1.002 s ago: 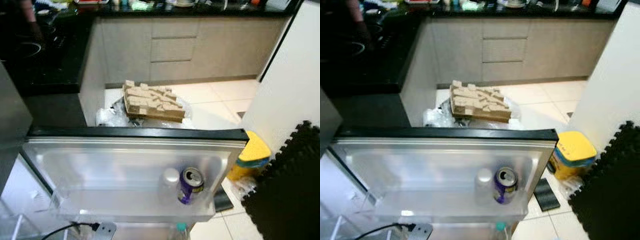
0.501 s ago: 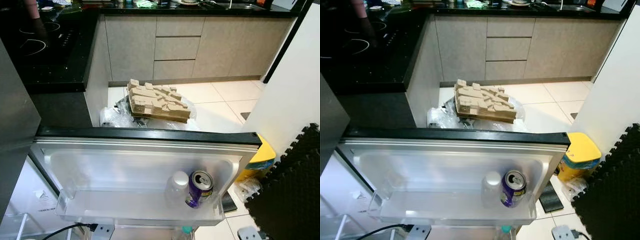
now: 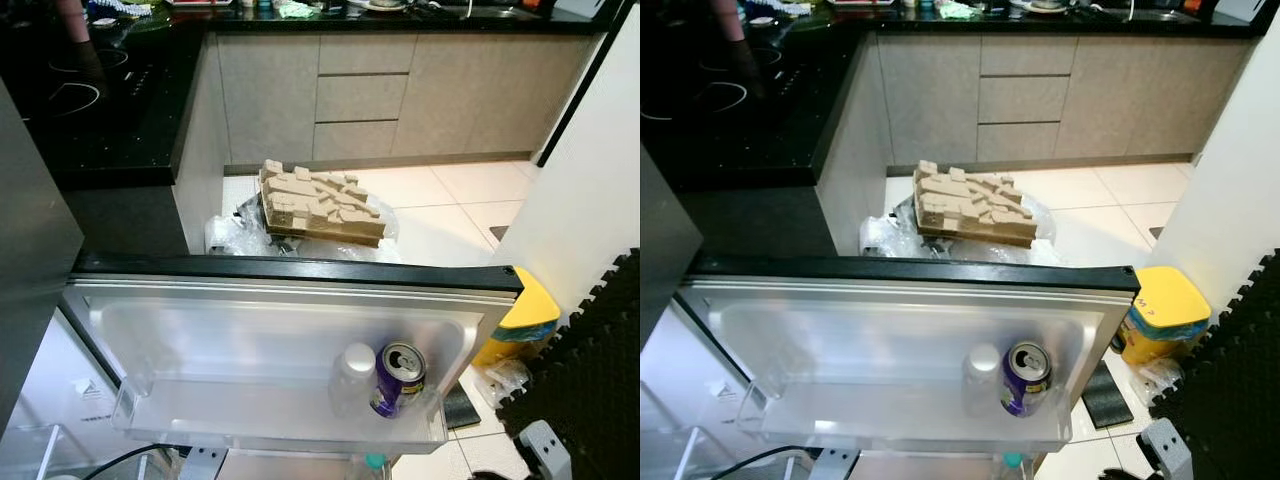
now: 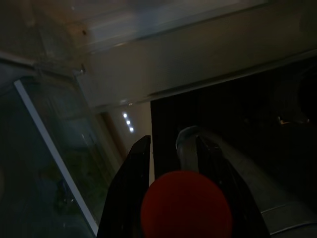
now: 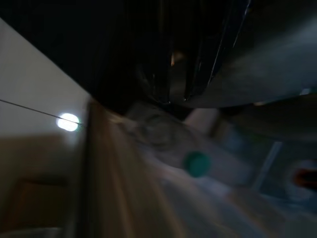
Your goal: Restocking fridge
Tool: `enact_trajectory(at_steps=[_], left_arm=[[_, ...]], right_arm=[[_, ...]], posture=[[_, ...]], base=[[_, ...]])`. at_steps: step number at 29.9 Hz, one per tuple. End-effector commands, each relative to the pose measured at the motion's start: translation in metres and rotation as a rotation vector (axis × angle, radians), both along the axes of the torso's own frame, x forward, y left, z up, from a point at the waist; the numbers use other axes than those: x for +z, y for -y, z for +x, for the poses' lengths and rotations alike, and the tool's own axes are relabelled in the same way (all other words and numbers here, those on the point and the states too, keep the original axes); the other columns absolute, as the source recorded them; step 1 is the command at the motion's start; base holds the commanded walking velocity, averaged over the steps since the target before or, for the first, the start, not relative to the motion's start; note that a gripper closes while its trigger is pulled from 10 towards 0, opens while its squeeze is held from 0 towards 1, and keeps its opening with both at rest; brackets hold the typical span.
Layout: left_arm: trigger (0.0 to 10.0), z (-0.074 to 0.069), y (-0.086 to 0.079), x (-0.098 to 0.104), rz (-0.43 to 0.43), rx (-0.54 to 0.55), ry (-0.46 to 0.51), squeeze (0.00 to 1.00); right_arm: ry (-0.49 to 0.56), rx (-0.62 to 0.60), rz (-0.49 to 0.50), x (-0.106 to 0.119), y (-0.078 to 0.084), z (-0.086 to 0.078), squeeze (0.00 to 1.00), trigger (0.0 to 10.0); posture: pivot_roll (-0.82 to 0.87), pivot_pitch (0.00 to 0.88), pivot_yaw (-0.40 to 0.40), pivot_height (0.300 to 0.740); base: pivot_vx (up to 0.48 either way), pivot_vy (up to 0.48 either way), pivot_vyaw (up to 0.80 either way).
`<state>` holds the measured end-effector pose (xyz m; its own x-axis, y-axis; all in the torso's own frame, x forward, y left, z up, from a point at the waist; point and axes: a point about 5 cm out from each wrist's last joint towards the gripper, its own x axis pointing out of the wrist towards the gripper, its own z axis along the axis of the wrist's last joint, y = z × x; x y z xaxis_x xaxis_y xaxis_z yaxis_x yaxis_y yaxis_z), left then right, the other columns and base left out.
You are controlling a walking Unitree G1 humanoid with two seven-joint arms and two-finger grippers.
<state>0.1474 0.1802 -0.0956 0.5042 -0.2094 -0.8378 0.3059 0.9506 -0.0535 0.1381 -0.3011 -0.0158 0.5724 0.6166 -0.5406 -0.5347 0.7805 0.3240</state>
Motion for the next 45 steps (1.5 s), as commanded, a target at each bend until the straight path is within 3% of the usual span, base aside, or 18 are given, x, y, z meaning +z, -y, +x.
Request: enact_trajectory(at_steps=[1,6,11,17,26,34,41,45], left_arm=[[10.0,-0.003,0.000,-0.001,-0.010,0.000,-0.004,0.00],[10.0,-0.002,0.000,0.000,-0.014,-0.006,-0.004,0.00],[10.0,-0.003,0.000,-0.001,-0.016,-0.009,-0.006,0.00],[10.0,-0.005,0.003,-0.002,-0.022,-0.006,-0.010,0.00],[10.0,-0.008,0.007,-0.003,-0.027,-0.008,-0.016,0.00],[10.0,-0.008,0.007,-0.003,-0.027,-0.013,-0.017,0.00],[10.0,-0.005,0.010,-0.003,-0.028,-0.025,-0.014,0.00],[10.0,-0.005,0.011,-0.003,-0.025,-0.024,-0.014,0.00]], right_arm=[[0.017,0.042,0.073,0.014,0.002,0.005,0.00,10.0],[0.058,0.146,0.134,0.043,0.006,0.014,0.00,10.0],[0.062,0.262,0.080,0.065,0.006,0.024,0.00,10.0],[-0.010,0.385,0.057,0.078,-0.001,0.025,0.00,10.0],[-0.092,0.666,0.092,0.097,-0.026,0.023,0.00,10.0],[-0.058,0.613,0.075,0.106,-0.022,0.028,0.00,10.0],[0.020,0.620,0.084,0.115,-0.039,0.044,0.00,10.0],[0.043,0.549,0.074,0.100,-0.045,0.052,0.00,10.0]], posture=[[0.01,0.034,-0.026,0.740],[0.01,0.034,-0.026,0.740],[0.01,0.041,-0.038,0.740],[0.00,0.049,-0.059,0.740],[-0.01,0.051,-0.097,0.740],[-0.02,0.045,-0.087,0.740],[-0.02,0.042,-0.087,0.740],[-0.02,0.042,-0.087,0.740]], base=[[0.000,0.000,0.00],[0.000,0.000,0.00],[0.000,0.000,0.00],[0.000,0.000,0.00],[0.000,0.000,0.00],[0.000,0.000,0.00],[0.000,0.000,0.00],[0.000,0.000,0.00]])
